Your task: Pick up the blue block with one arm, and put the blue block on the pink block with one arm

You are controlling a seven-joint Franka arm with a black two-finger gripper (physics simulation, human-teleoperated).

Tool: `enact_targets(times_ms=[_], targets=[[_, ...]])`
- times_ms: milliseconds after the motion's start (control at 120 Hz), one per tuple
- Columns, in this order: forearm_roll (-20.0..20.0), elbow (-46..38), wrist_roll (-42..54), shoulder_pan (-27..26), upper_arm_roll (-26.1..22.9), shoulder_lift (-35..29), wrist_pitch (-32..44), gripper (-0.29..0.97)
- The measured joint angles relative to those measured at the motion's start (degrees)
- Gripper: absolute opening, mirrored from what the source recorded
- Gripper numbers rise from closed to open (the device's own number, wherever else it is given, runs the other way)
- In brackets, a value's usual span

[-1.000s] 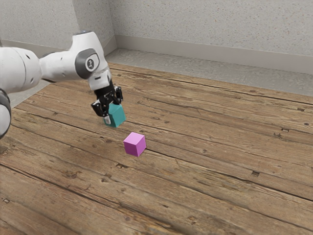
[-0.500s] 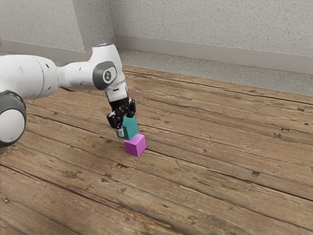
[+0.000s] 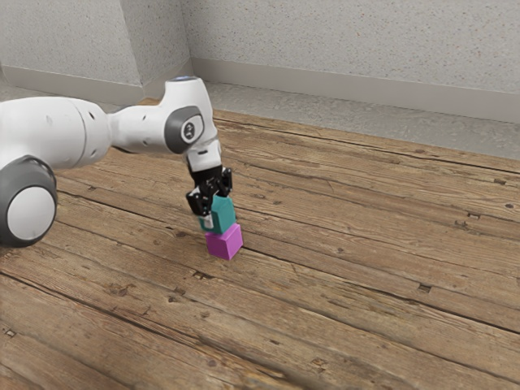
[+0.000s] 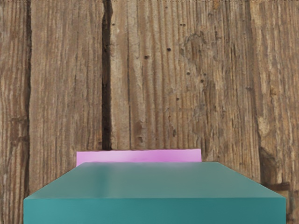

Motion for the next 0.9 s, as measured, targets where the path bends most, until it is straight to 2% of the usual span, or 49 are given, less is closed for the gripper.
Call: enact_targets(times_ms=[367,450,583,700,775,900], targets=[[-0.08,-0.33,-0.64,-0.02,-0.05,-1.23,-0.3,0.61],[-0.36,-2.06,-0.81,-0.78,-0.19,-5.82,-1.53,0.63],[-0.14,-7.83,-1.31,-0.57,-0.35,-19.58,-6.46,0.65],[4.35,-7.26,-4.0,-0.36,0.12,-30.0,-14.5,0.66],[7.66,-5.59,-7.14,-0.1,0.29,-32.63,-19.33,0.67],[10.02,-4.49,-12.42,0.37,0.54,-34.42,-24.36,0.67]])
